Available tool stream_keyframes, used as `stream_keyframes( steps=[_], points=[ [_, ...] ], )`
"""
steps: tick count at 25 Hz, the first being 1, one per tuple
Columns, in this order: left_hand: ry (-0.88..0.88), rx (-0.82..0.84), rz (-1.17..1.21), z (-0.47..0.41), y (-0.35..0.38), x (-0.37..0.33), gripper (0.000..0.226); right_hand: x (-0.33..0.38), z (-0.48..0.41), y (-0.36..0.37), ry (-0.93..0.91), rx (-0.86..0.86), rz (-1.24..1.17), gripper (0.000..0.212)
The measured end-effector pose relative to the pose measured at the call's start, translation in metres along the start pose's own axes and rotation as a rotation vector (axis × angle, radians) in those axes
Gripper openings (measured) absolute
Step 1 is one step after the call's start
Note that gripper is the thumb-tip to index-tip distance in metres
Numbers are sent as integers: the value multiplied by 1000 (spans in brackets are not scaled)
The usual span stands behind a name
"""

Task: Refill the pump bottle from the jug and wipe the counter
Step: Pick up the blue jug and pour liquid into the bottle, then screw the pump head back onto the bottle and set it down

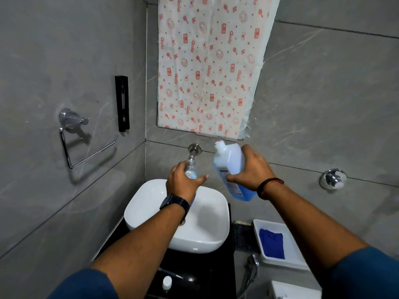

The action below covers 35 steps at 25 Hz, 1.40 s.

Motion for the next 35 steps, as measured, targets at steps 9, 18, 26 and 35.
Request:
stream_keyframes(
  steps=[9,18,26,35],
  points=[
    [-145,-111,-109,14,-39,98,70,-26,60,118,376,-156,-396,63],
    [-320,-258,-124,50,-78,251,77,-66,163,260,577,-121,-454,70],
    [-331,-255,-95,65,-71,337,71,-80,194,333,668,-242,-538,68],
    [-282,-305,-112,74,-68,351,76,-75,207,356,767,-311,-519,81]
  ],
)
Point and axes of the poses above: each hand's wrist, its own z-axis away from the middle knuckle, its own y-axis out of the palm, x = y × z, the point moved 2 cm from there along -z, towards the middle knuckle, and after that the axes turned 2 degrees about x, right-handed, at the moved point
